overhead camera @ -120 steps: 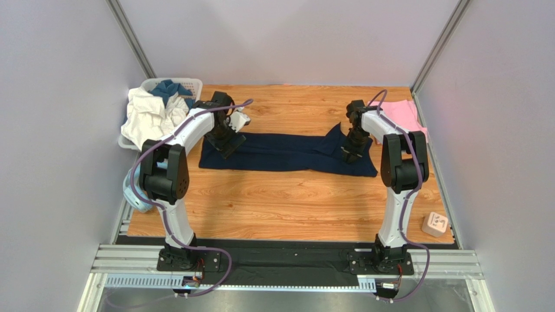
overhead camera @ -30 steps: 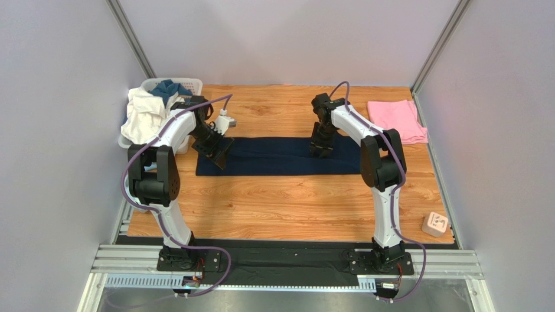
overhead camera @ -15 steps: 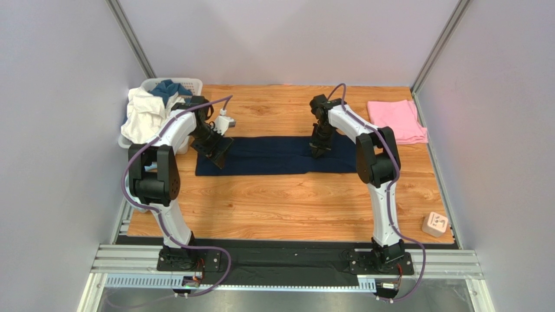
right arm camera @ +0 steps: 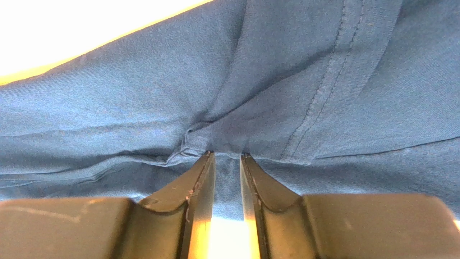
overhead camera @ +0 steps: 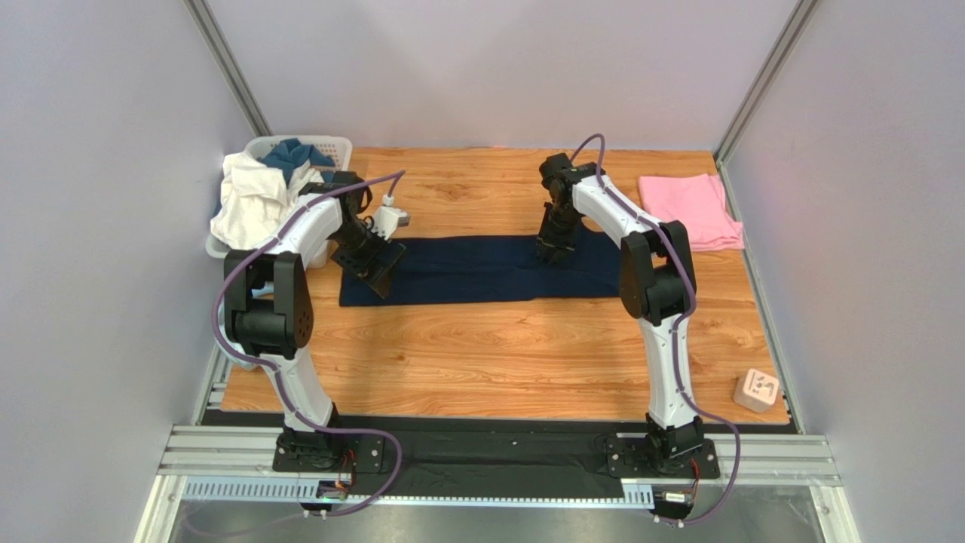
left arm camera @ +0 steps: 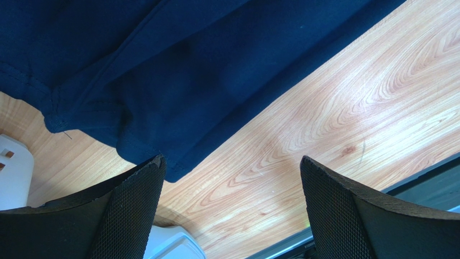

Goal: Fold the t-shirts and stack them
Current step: Fold the other side of the tshirt into a rectangle

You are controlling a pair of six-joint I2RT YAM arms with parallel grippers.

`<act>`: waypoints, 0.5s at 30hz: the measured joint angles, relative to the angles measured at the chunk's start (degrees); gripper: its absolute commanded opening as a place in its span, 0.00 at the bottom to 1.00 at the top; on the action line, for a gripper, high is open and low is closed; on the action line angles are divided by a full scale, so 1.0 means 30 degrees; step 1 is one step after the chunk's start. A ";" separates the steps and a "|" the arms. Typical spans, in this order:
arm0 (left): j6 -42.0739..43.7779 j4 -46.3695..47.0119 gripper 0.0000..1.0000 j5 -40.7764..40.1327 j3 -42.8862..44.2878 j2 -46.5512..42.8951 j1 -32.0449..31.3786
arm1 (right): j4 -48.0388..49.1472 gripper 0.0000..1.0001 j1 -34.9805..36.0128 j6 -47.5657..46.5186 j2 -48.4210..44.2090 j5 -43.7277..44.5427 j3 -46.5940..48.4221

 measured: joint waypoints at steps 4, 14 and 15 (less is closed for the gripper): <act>0.0000 0.0022 0.99 -0.0015 0.0000 0.0022 0.0000 | -0.0007 0.30 -0.0015 -0.0015 0.0036 0.0051 0.0000; 0.0015 0.0131 0.99 -0.0015 -0.0240 0.0087 0.0000 | -0.0182 0.30 -0.0277 -0.0022 0.1100 0.0087 0.0605; 0.0015 0.0138 0.99 -0.0015 -0.0277 0.0087 0.0000 | -0.0211 0.30 -0.0321 -0.0022 0.1195 0.0073 0.0750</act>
